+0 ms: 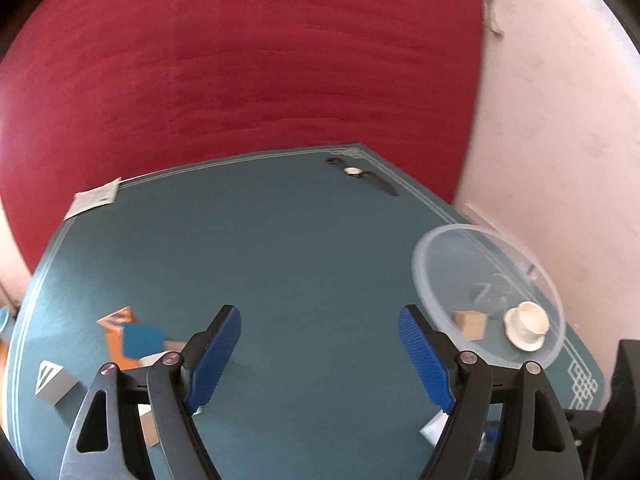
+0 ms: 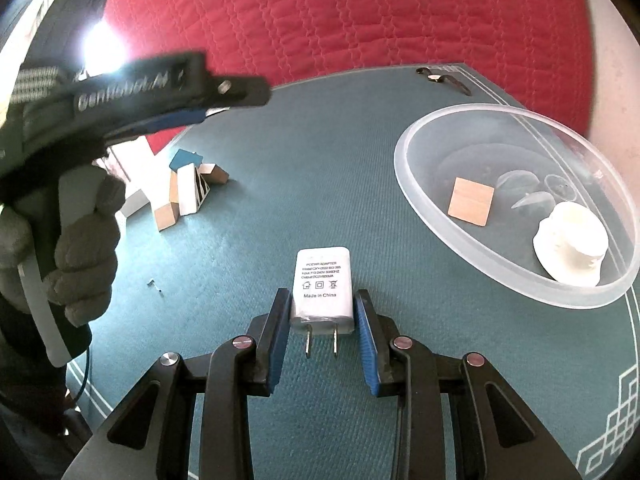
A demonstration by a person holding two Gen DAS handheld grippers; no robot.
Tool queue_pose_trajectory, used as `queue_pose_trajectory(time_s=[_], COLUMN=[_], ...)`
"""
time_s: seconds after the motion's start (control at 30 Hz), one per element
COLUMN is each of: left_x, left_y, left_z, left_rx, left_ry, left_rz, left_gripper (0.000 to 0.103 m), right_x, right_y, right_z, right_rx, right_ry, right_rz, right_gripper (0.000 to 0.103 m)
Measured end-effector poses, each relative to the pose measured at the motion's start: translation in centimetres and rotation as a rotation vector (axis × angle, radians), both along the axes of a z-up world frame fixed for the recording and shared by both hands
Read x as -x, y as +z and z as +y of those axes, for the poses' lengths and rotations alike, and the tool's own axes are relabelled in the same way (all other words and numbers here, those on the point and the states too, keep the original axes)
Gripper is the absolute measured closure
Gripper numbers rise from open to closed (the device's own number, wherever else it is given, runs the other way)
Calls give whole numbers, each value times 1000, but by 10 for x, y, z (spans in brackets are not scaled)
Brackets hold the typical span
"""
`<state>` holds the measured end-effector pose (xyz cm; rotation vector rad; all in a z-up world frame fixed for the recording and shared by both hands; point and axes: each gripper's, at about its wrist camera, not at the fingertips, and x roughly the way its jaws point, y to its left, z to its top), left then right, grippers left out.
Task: Organize rigid objects
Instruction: 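Lower the charger into the clear bowl and open the right gripper while the left gripper returns to the blocks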
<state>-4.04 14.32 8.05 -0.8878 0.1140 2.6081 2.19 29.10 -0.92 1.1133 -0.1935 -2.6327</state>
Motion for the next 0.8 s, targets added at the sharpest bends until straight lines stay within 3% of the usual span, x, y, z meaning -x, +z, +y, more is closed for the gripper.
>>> queue_pose_trajectory(time_s=[0.47,0.8], left_x=[-7,-8], left_y=[-15,-20], left_z=[-37,-66], left_rx=[14,3], left_ry=[124,222], left_rz=[-5,-18], left_gripper=[19,19], right_x=[-15,-15], right_y=[17,44], right_z=[-2,45], right_rx=[-4,-10], right_ry=[-38,-231], right_rz=[61,174], right_gripper=[70,70])
